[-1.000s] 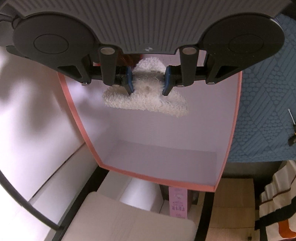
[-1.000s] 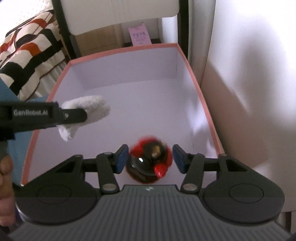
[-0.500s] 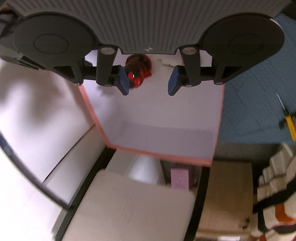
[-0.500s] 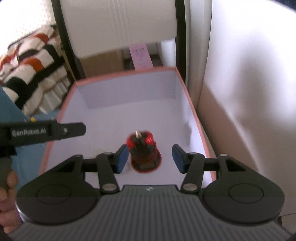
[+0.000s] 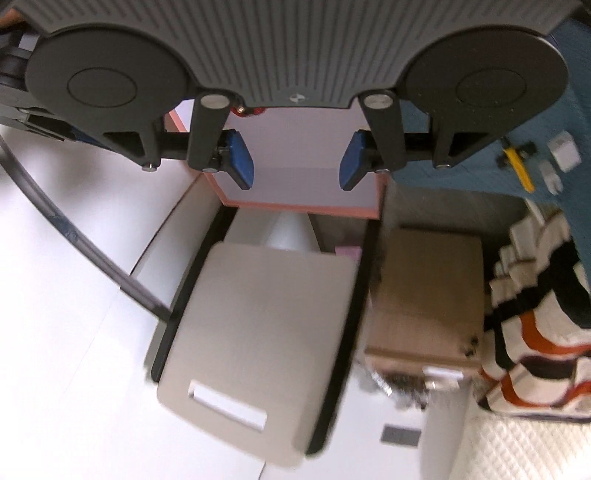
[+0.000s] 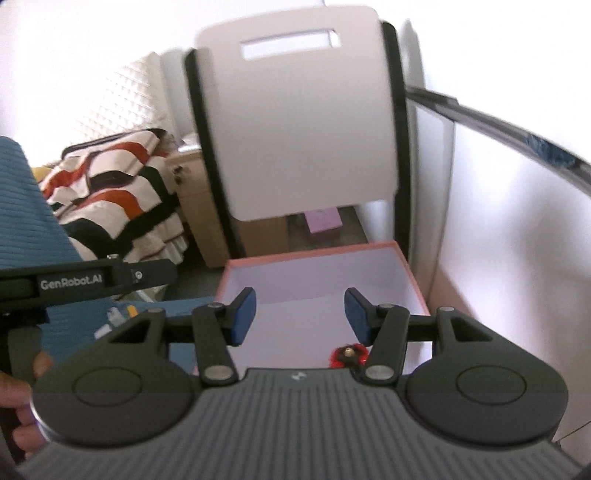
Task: Organize rigid objects
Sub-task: 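Move both tools back toward the yellow screwdriver and white charger, then close the right gripper on the yellow screwdriver shaft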
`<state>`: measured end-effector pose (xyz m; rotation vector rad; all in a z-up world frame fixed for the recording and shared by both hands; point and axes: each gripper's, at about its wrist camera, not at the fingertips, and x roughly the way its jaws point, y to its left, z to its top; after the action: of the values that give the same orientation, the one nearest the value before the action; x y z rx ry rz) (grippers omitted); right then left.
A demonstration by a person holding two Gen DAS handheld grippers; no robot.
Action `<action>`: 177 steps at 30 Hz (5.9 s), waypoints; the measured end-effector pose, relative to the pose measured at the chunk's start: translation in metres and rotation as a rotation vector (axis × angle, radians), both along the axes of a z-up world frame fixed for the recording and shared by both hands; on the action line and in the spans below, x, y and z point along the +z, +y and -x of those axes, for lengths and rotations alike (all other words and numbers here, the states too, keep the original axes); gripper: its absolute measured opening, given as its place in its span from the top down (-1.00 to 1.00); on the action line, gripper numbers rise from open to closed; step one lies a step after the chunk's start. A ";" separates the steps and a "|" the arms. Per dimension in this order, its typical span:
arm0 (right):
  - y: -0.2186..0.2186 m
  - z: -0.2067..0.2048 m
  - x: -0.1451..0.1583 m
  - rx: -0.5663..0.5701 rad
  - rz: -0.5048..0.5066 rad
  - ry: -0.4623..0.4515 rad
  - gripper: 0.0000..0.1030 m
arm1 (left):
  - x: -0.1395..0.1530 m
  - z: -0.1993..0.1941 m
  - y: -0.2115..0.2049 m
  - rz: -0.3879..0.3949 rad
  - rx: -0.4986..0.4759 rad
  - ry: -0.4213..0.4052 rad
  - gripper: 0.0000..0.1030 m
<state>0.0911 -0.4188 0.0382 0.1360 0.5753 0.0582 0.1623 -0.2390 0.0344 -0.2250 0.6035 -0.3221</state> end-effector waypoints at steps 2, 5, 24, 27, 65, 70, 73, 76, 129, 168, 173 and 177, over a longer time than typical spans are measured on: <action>0.013 0.003 0.005 0.015 0.000 -0.012 -0.08 | 0.010 0.016 0.015 0.004 0.013 -0.028 -0.12; 0.032 0.013 0.010 0.045 0.003 -0.029 -0.08 | 0.020 0.037 0.037 0.004 0.034 -0.056 -0.12; 0.127 0.049 -0.013 0.237 -0.019 -0.010 -0.08 | -0.008 0.131 0.175 -0.044 0.257 -0.047 -0.12; 0.138 0.051 -0.021 0.264 -0.024 0.011 -0.08 | -0.016 0.136 0.189 -0.045 0.284 -0.037 -0.12; 0.220 0.018 -0.134 0.370 -0.011 0.127 -0.08 | -0.180 0.086 0.267 -0.055 0.351 0.033 -0.28; 0.224 0.001 -0.139 0.378 -0.010 0.143 -0.08 | -0.200 0.062 0.279 0.002 0.409 0.084 -0.28; 0.227 -0.012 -0.140 0.380 -0.003 0.139 -0.08 | -0.202 0.050 0.287 0.017 0.434 0.076 -0.51; 0.229 -0.028 -0.142 0.378 0.005 0.145 -0.08 | -0.209 0.038 0.293 0.024 0.433 0.090 -0.62; 0.300 -0.191 -0.232 0.507 0.154 0.285 0.23 | -0.278 -0.129 0.297 -0.169 0.541 0.261 -0.41; 0.312 -0.176 -0.232 0.575 0.255 0.143 0.13 | -0.272 -0.095 0.312 0.005 0.516 0.291 -0.24; 0.315 -0.186 -0.249 0.557 0.277 0.161 0.51 | -0.272 -0.090 0.311 -0.009 0.483 0.291 -0.23; 0.316 -0.179 -0.244 0.583 0.298 0.154 0.69 | -0.271 -0.087 0.308 -0.005 0.464 0.296 -0.23</action>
<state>0.2705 -0.1024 -0.2053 -0.3234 0.7566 0.5292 0.2495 0.0694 -0.2362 -0.4029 0.8215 0.1651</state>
